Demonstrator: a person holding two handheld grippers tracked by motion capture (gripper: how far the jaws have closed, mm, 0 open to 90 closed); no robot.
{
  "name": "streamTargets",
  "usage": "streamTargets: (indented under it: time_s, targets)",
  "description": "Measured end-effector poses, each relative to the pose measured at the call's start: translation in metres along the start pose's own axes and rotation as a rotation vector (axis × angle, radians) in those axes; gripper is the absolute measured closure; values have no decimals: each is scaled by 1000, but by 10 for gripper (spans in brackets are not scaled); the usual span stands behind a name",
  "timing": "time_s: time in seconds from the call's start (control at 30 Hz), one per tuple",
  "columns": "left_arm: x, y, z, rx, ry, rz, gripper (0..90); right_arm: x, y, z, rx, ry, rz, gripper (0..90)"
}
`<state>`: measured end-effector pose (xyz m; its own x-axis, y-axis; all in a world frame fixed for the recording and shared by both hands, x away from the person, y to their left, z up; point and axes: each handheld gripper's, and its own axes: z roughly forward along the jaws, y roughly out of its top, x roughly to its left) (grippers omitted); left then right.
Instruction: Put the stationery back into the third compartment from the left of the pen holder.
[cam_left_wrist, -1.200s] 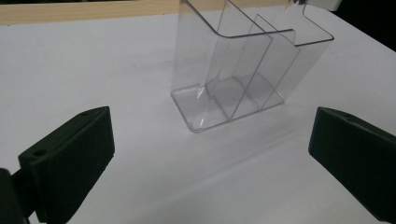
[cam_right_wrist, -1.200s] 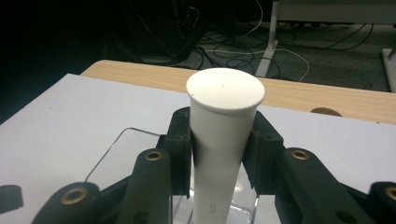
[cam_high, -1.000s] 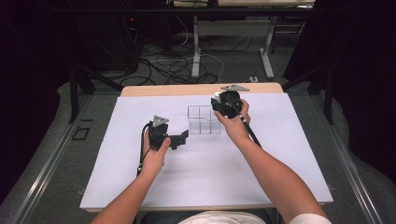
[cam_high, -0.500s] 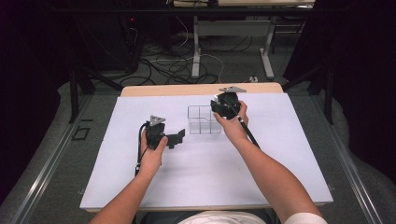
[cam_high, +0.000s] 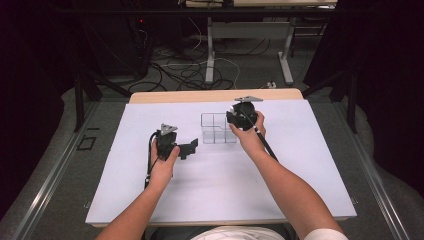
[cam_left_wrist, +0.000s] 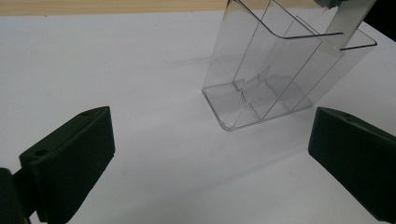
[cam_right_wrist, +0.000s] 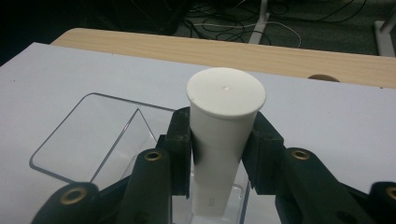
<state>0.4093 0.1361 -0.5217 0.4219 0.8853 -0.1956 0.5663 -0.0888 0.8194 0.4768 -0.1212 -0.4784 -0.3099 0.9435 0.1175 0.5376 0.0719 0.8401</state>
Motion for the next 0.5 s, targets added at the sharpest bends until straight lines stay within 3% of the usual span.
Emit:
streamTargets:
  time_s: [0.5]
  targets:
    - [3, 1, -1, -1, 8, -4, 6, 0, 8, -28, -68, 81, 2, 340]
